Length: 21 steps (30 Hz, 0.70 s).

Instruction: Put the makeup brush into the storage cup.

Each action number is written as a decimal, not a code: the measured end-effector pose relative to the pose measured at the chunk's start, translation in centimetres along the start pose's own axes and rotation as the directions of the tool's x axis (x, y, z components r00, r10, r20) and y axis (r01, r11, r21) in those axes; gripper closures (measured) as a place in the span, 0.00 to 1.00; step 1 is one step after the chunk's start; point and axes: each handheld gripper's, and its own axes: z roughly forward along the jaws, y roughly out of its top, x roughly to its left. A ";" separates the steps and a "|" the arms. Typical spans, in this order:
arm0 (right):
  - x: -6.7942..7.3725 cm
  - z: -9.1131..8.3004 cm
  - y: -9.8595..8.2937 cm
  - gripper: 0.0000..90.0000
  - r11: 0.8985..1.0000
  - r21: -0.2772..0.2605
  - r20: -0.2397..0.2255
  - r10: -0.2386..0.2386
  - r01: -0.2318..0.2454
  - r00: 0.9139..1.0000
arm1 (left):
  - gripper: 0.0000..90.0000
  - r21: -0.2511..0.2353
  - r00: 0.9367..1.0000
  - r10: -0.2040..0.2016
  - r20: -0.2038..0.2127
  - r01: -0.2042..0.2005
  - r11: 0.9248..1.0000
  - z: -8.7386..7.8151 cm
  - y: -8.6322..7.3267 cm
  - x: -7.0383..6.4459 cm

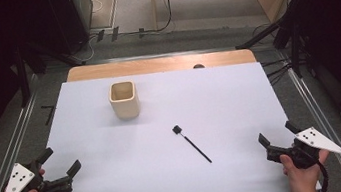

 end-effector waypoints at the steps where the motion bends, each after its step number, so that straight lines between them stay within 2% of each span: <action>1: 0.0 0.1 0.1 0.00 1.000 0.004 -0.003 -0.002 0.002 1.000 | 0.00 0.008 1.000 0.004 -0.005 -0.004 1.000 0.1 0.0 0.0; 5: 0.3 0.4 0.4 0.00 1.000 0.020 -0.019 -0.010 0.010 1.000 | 0.00 0.011 1.000 0.001 -0.008 0.000 1.000 0.2 0.0 0.0; 8: 1.1 0.6 0.8 0.01 0.999 0.033 -0.031 -0.037 0.038 0.999 | 0.00 0.015 1.000 0.005 -0.006 -0.005 1.000 0.3 0.0 -0.1; 9: 1.6 0.9 1.2 0.03 0.997 0.049 -0.034 -0.060 0.062 0.998 | 0.00 0.018 1.000 0.009 -0.007 -0.009 1.000 0.3 0.0 -0.2; 13: 2.3 1.3 2.0 0.08 0.996 0.057 -0.042 -0.066 0.068 0.997 | 0.00 0.024 1.000 0.020 0.000 -0.020 1.000 0.5 0.0 -0.4; 16: 3.0 2.1 2.8 0.11 0.994 0.084 -0.049 -0.067 0.071 0.997 | 0.00 0.032 1.000 0.026 0.007 -0.026 0.999 0.7 0.0 -0.6; 18: 4.0 2.9 3.4 0.14 0.990 0.105 -0.063 -0.085 0.092 0.994 | 0.00 0.036 1.000 0.026 0.011 -0.027 0.999 0.8 0.0 -0.7; 21: 4.6 3.4 3.9 0.15 0.989 0.105 -0.080 -0.093 0.101 0.992 | 0.00 0.037 0.999 0.030 0.012 -0.030 0.999 0.8 0.0 -0.7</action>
